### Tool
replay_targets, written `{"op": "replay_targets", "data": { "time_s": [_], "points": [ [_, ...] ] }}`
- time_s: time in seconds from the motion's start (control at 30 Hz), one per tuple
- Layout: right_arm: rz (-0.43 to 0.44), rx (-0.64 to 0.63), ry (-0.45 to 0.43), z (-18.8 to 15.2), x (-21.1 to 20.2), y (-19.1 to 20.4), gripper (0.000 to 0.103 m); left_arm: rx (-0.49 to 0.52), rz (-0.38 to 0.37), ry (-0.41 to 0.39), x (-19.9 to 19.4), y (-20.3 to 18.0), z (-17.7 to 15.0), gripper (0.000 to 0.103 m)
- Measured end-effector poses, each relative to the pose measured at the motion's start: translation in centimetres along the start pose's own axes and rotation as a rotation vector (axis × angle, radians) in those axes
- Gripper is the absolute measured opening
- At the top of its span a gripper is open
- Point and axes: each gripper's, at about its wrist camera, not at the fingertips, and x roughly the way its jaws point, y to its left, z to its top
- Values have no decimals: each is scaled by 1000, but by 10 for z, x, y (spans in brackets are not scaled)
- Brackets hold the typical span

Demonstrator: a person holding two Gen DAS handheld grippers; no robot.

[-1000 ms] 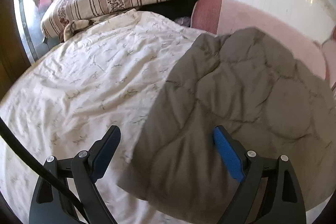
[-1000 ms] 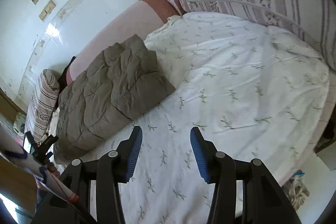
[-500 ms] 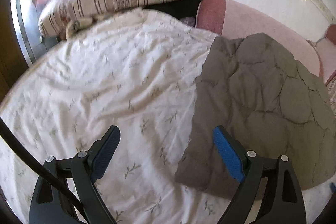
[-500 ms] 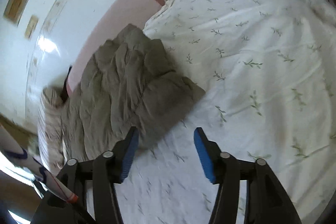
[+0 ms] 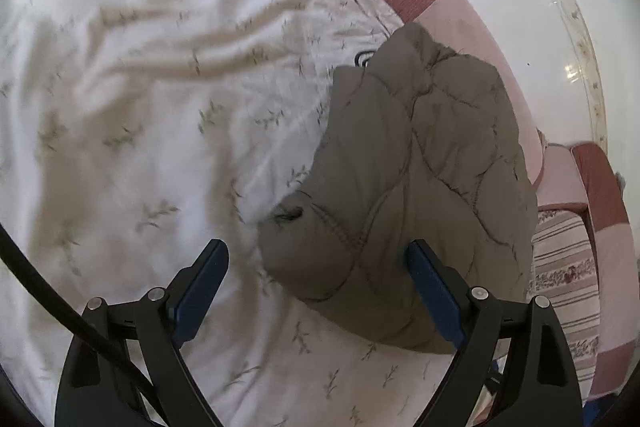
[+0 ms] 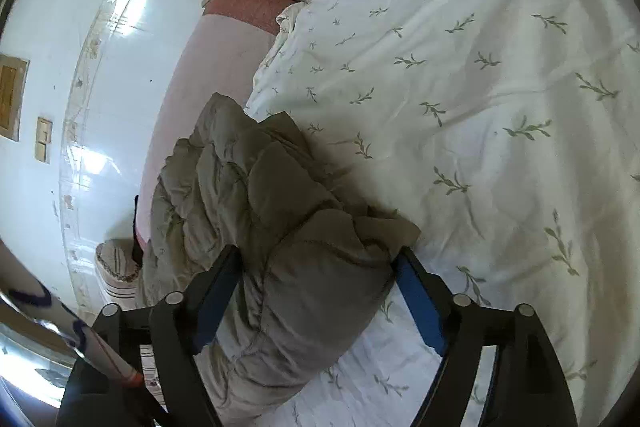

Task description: Fold large clothes

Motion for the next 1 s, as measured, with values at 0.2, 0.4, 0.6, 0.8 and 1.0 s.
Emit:
{"op": "replay_targets", "data": {
  "time_s": [0.2,0.4,0.6,0.8,1.0],
  "points": [
    [-41,-30,16,0,16,2,91,-87,-44,-20,34,-4,8,99],
    [-64,-91,24,0,24,9,84,-5,31,-128,41,-21,12,94],
    [-122,-246,-14,-7,17,35,51,223,180,-258,23,-57,2,62],
    [-235,-514,-128,-28,5,77,41,379,299,-339,19,-79,-8,50],
    [-333,-738,-224,-51,0,105,37,446,358,-375,19,-87,-8,48]
  ]
}}
